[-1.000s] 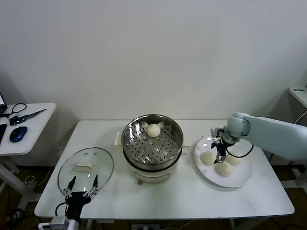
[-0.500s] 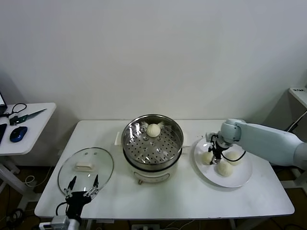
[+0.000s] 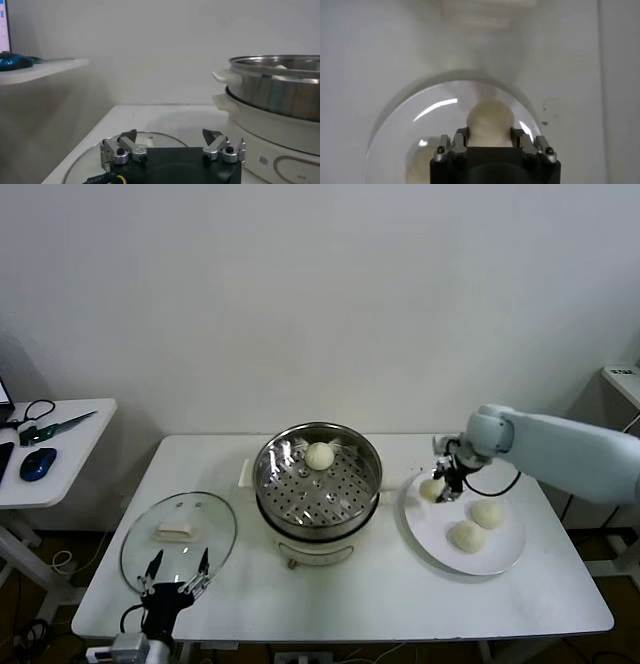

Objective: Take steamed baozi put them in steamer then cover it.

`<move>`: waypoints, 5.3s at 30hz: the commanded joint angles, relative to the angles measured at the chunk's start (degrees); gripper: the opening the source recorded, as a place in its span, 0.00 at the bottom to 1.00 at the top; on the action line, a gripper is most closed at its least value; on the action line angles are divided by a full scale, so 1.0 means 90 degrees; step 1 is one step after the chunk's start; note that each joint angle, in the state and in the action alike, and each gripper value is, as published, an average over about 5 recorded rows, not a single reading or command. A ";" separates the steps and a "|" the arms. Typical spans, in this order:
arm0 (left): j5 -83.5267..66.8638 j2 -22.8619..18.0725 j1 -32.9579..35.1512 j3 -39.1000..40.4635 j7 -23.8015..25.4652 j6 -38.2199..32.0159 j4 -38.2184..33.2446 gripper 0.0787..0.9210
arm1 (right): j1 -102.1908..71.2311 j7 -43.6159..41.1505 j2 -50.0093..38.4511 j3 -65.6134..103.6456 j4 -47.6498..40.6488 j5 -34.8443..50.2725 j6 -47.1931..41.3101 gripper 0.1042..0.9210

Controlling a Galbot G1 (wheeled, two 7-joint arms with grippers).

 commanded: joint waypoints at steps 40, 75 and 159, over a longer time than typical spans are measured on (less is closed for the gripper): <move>-0.0058 0.0067 0.0049 -0.0041 0.0008 0.0081 -0.0181 0.88 | -0.0592 0.2601 0.3622 0.0432 -0.0018 0.2443 -0.2238 0.57; -0.0045 0.0068 0.0027 -0.0020 0.0041 0.0324 -0.0339 0.88 | 0.3063 -0.1404 -0.0834 -0.2214 0.1532 0.1397 0.0226 0.88; 0.0283 -0.0076 0.0139 0.0095 0.0036 0.0240 -0.0361 0.88 | 0.3546 -0.1166 0.1515 -0.0625 0.1585 -0.1133 0.5124 0.68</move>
